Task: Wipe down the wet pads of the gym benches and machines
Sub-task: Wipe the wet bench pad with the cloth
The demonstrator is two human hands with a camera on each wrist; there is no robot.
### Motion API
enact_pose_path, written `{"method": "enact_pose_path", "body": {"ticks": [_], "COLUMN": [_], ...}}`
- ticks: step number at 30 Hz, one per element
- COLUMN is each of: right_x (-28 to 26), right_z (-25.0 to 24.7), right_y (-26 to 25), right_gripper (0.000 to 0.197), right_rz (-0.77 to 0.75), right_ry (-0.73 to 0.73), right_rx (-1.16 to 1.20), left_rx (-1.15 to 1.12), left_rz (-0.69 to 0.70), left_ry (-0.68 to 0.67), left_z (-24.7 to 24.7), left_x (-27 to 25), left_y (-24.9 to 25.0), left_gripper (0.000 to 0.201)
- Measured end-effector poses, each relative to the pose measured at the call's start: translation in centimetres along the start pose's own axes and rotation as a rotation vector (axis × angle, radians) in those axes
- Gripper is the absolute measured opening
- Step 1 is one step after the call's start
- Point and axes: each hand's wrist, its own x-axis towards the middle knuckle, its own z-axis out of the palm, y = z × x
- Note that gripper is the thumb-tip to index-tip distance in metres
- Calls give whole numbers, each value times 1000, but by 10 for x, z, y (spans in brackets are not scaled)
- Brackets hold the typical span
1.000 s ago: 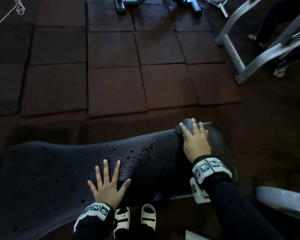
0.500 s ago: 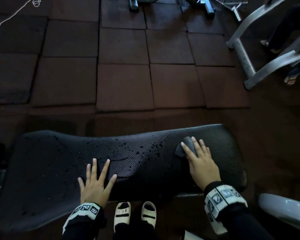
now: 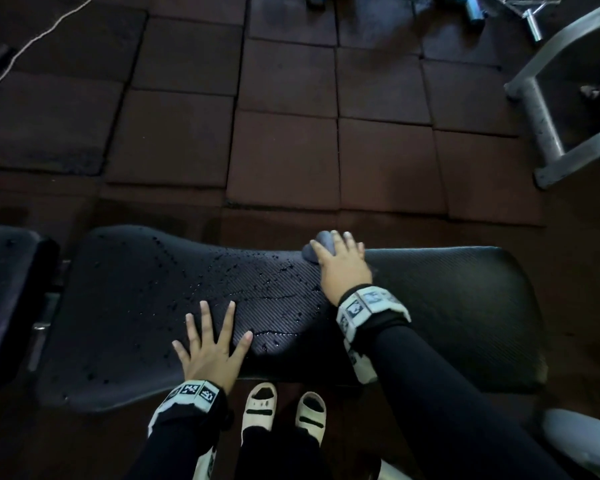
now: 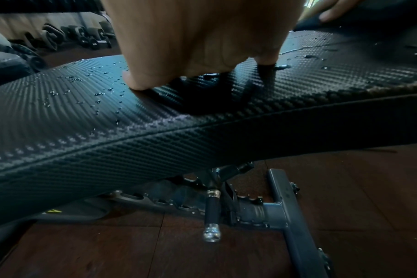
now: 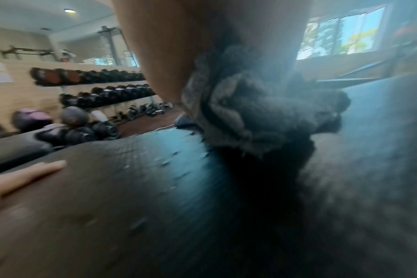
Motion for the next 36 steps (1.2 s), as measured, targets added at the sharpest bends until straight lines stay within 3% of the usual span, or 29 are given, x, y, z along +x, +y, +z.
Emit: {"method": "enact_pose_path", "body": {"ticks": [4,7,10,13,18,23,26,29,32,36], "right_x": [-27,-59,-78,-73,-28,-4,-21,-54,-77,-64], "right_z": [25,33,29,13,0,7,22,37,35,17], "right_y": [-31,-11,36,71,62,6,-18,-9,28,60], "right_gripper": [68,62,64,64,56,56,62,63,59,53], "right_rz": [-250,-336,-272,-116,101,-32,-201,-330,-273,-44], "right_ry": [-86,-19,30,101,74,33,-27,-7,32,109], "right_rx": [-7,-21,-78,9,38,43,25,0,-56,41], "left_rx": [-5,-3,-4,-5,-13,-25,-31,-38,-47,-39], "left_rz": [0,0,6,3,13,24,22,23,27,21], "left_ry": [-11,-26,-35,-30,-16,-13,-6,1,-1,4], "left_z": [-1,-1,-1,0,1,2,3,4,5,5], "left_x": [0,1,2,2,2,2,3,4,4,6], "left_y": [0,-1,-2,-2,-2,-4,-4,-5,-6,-6], "left_gripper": [67,69,69,69,75,78,79,79,79,78]}}
